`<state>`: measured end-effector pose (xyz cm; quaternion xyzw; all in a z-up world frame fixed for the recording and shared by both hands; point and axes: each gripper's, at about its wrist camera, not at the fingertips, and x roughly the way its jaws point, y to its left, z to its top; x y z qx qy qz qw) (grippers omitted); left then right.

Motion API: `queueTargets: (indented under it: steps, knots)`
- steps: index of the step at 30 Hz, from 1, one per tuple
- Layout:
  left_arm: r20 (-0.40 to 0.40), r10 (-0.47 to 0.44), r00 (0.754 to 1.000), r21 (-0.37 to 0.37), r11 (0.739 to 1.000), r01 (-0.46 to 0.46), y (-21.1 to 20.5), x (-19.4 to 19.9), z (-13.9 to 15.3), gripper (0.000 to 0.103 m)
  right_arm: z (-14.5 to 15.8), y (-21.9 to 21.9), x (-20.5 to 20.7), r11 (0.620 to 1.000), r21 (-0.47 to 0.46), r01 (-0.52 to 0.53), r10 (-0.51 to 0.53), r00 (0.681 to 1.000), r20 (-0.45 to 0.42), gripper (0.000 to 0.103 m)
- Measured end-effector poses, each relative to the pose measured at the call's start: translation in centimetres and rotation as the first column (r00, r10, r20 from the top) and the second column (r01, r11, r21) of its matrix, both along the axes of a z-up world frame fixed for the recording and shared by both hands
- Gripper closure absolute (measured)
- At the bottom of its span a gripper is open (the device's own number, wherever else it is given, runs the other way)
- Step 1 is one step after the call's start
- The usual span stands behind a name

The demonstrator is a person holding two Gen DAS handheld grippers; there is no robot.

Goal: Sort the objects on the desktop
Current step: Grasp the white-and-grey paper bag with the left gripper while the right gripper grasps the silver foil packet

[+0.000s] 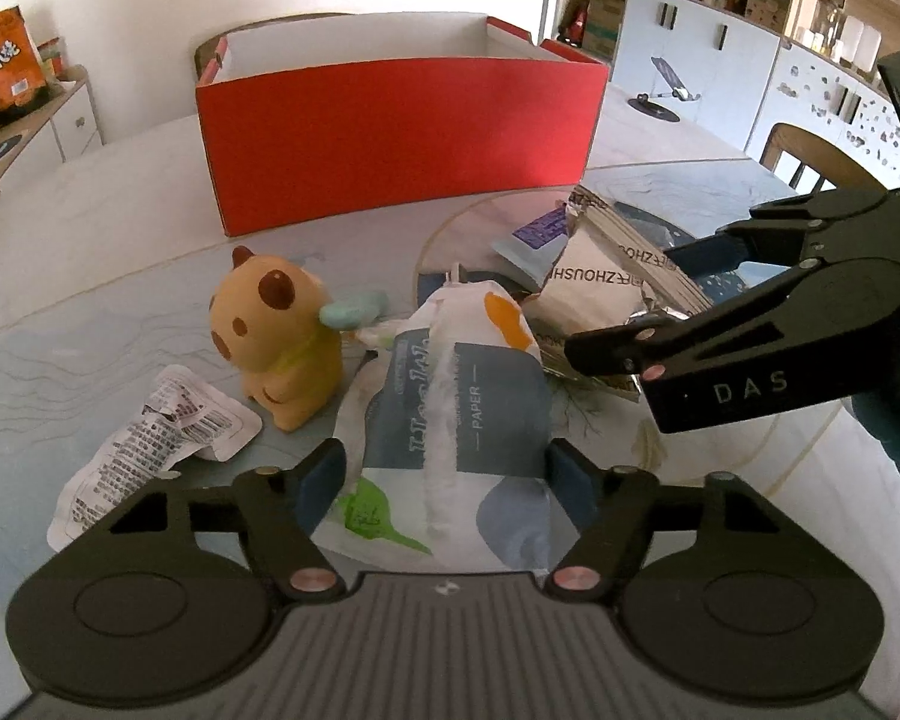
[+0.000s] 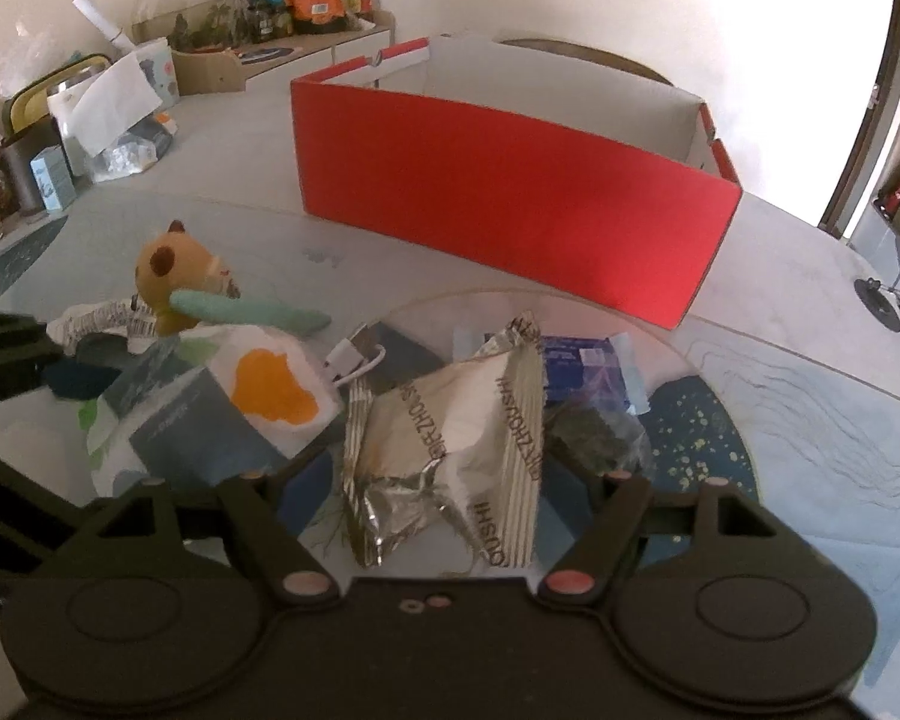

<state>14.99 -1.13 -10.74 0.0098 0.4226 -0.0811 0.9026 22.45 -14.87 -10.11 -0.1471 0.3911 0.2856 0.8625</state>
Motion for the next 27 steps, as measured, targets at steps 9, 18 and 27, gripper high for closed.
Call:
queueTargets:
  steps: [9, 18, 27]
  knots:
    - [-0.010, -0.010, 1.000, 0.025, 1.000, 0.010, -0.6, 0.0, 0.4, 0.048, -0.1, 0.3, 0.0, 1.000, -0.014, 0.006, -0.006, 1.000, 0.003, 0.054]
    - [-0.010, -0.007, 1.000, 0.014, 1.000, 0.007, -0.8, -0.1, 1.1, 0.062, 0.4, -0.2, -0.2, 1.000, -0.005, -0.002, 0.002, 1.000, -0.016, 0.057]
    - [0.012, 0.001, 1.000, -0.038, 0.999, -0.001, -0.7, -0.6, 2.8, 0.066, 2.1, -1.4, -1.1, 1.000, 0.030, -0.005, 0.005, 1.000, -0.011, 0.060]
